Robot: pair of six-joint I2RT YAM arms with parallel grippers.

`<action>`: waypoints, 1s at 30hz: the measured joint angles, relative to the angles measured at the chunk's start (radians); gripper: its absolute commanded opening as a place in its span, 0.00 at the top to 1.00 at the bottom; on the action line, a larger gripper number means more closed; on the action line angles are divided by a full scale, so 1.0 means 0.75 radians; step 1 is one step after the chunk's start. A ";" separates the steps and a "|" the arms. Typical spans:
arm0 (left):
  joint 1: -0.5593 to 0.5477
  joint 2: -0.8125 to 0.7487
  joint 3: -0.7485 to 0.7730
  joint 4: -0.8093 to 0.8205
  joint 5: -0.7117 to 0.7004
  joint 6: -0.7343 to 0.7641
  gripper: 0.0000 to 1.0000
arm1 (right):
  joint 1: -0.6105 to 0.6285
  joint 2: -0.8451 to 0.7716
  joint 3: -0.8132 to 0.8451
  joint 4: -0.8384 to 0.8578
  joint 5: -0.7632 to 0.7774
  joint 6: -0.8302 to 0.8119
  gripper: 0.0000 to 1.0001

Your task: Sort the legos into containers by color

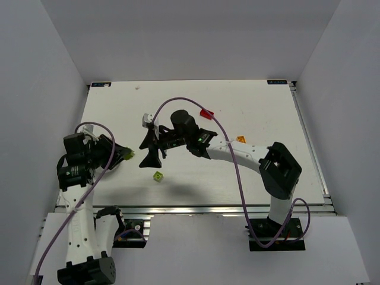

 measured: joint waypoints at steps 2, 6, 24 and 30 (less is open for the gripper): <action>0.000 0.034 0.039 -0.028 -0.100 0.023 1.00 | -0.008 0.000 0.000 -0.040 0.024 -0.025 0.11; 0.000 0.122 0.097 -0.066 -0.305 0.046 1.00 | -0.061 0.000 0.000 -0.163 0.087 -0.104 0.11; 0.018 0.579 0.283 -0.140 -0.808 0.199 1.00 | -0.421 -0.204 -0.200 -0.424 0.017 -0.252 0.99; 0.030 0.611 0.271 -0.150 -0.785 0.220 1.00 | -0.445 -0.228 -0.205 -0.422 0.008 -0.251 0.98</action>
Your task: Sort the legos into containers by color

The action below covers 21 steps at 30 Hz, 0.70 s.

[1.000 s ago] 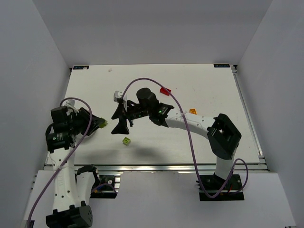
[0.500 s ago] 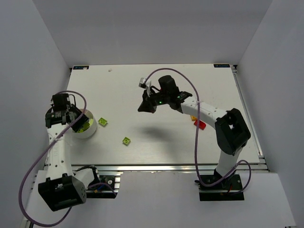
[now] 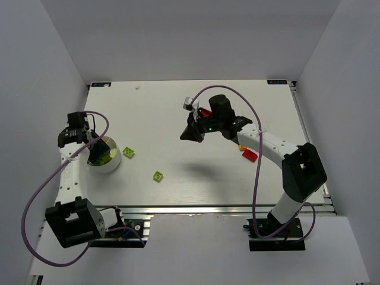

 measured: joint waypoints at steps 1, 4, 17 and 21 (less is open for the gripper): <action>0.001 0.000 -0.004 -0.003 0.004 0.002 1.00 | -0.009 0.000 -0.001 0.000 -0.001 0.001 0.98; 0.009 0.000 -0.023 0.005 0.014 0.005 1.00 | -0.024 0.000 -0.001 0.000 -0.001 0.001 0.98; 0.067 0.056 -0.043 0.067 0.025 0.024 0.83 | -0.036 0.000 -0.029 -0.001 -0.004 0.005 0.96; 0.078 0.082 -0.043 0.096 0.025 0.023 0.56 | -0.038 -0.005 -0.046 -0.002 -0.004 0.005 0.96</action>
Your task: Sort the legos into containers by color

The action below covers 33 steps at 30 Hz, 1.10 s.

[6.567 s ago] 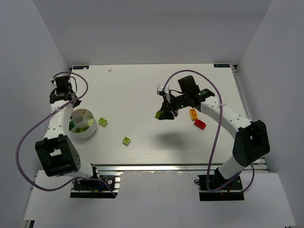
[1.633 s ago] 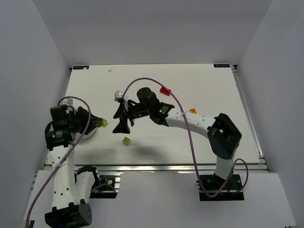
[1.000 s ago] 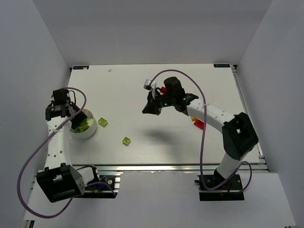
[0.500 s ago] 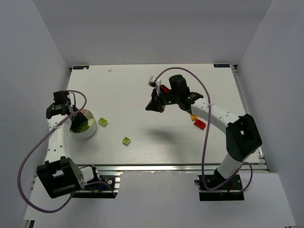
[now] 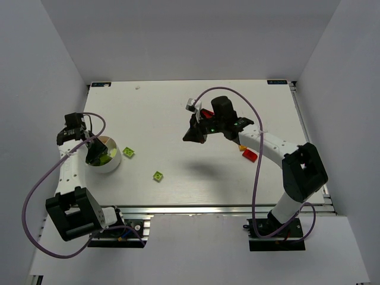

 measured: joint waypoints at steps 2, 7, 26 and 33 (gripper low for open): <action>0.005 0.002 -0.001 0.003 -0.003 0.000 0.52 | -0.001 -0.008 -0.009 0.001 0.000 0.000 0.95; 0.010 -0.005 -0.007 0.018 -0.004 -0.010 0.45 | -0.004 -0.022 -0.019 0.001 0.000 -0.001 0.94; 0.011 -0.176 -0.008 0.039 0.128 -0.081 0.81 | -0.026 -0.052 -0.007 -0.092 0.010 -0.142 0.45; 0.009 -0.396 -0.046 0.223 0.425 -0.113 0.02 | -0.106 -0.066 0.102 -0.215 0.060 -0.313 0.11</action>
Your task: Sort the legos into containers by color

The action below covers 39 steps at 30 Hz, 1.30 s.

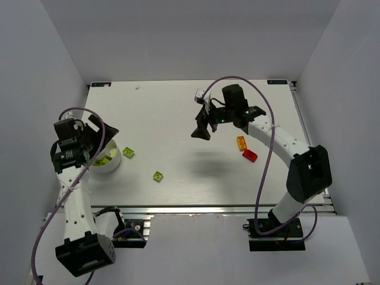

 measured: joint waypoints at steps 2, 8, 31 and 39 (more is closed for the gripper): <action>-0.007 -0.045 -0.039 0.048 0.070 -0.017 0.02 | -0.038 0.051 0.124 -0.140 -0.088 -0.078 0.11; -0.090 -0.114 -0.176 0.181 0.167 -0.089 0.02 | -0.089 0.138 0.277 -0.380 -0.221 -0.231 0.15; -0.905 0.076 -0.365 0.186 -0.211 -0.390 0.38 | -0.124 -0.008 -0.065 -0.417 0.130 0.004 0.32; -0.939 0.156 -0.251 0.032 -0.522 -0.546 0.10 | -0.148 0.014 -0.039 -0.409 0.243 0.080 0.12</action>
